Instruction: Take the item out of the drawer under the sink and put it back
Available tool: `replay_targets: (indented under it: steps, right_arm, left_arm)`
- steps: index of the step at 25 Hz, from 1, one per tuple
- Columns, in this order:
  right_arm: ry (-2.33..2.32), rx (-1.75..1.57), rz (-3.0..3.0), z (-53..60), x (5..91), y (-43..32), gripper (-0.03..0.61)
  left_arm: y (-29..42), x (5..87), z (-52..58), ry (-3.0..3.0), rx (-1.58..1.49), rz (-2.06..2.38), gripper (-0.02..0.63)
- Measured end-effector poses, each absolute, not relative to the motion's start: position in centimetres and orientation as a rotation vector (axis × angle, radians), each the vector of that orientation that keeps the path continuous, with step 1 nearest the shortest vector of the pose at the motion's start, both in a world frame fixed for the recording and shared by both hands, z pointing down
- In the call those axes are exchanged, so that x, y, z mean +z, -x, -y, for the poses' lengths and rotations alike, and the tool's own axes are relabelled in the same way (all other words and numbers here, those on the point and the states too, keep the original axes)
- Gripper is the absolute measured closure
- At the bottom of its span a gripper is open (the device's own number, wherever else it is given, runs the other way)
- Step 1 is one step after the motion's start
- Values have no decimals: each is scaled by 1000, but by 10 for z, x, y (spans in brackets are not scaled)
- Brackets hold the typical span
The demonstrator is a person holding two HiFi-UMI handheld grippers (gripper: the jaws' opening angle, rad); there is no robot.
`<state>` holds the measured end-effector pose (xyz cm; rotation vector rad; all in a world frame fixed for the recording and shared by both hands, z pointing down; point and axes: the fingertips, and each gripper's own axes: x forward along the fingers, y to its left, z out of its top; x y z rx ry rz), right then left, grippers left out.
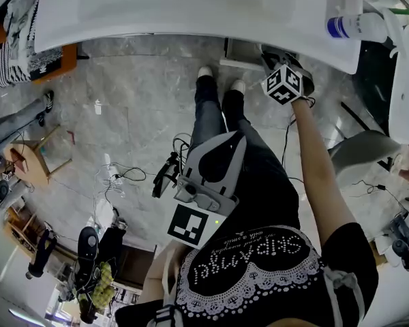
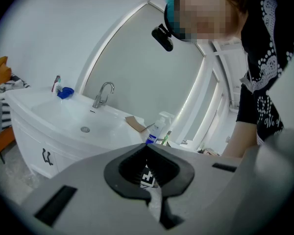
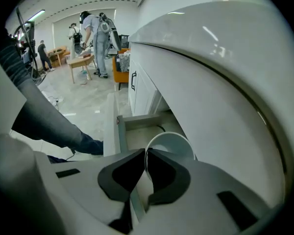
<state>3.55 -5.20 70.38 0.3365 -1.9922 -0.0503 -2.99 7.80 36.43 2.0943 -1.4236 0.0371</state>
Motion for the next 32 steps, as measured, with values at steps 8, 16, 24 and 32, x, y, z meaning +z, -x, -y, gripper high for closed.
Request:
replay_targets:
  steps: [8, 16, 24, 32]
  right_arm:
    - [-248, -83, 1948, 53, 710, -32, 549]
    - [-180, -117, 1891, 61, 726, -30, 549]
    - [-138, -134, 1873, 65, 738, -23, 549]
    - [-118, -147, 1844, 65, 743, -21, 549]
  left_arm:
    - [33, 370, -77, -2054, 39, 1440, 611]
    - [32, 371, -76, -2038, 38, 1443, 611]
    - [34, 374, -75, -2012, 37, 1447, 611]
    - [33, 378, -75, -2001, 34, 1443, 611]
